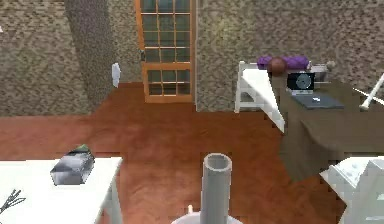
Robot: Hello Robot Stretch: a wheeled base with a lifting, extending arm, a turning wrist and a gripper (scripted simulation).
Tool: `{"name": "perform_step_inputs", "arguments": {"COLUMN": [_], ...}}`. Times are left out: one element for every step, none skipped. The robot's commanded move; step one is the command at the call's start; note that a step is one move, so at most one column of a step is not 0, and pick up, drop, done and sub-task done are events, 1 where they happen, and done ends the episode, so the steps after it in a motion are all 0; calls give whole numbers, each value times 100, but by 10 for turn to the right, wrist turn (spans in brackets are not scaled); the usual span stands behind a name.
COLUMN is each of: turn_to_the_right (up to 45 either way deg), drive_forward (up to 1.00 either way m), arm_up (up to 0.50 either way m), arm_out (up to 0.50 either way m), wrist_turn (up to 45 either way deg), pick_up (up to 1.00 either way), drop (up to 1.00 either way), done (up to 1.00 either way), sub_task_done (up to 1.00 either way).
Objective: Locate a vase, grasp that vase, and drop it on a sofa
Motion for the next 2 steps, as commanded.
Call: {"name": "perform_step_inputs", "arguments": {"turn_to_the_right": [450,240], "drive_forward": [0,0], "arm_up": [0,0], "arm_out": [0,0], "wrist_turn": [0,0], "pick_up": [0,0], "drop": [0,0], "done": [0,0], "sub_task_done": [0,0]}}
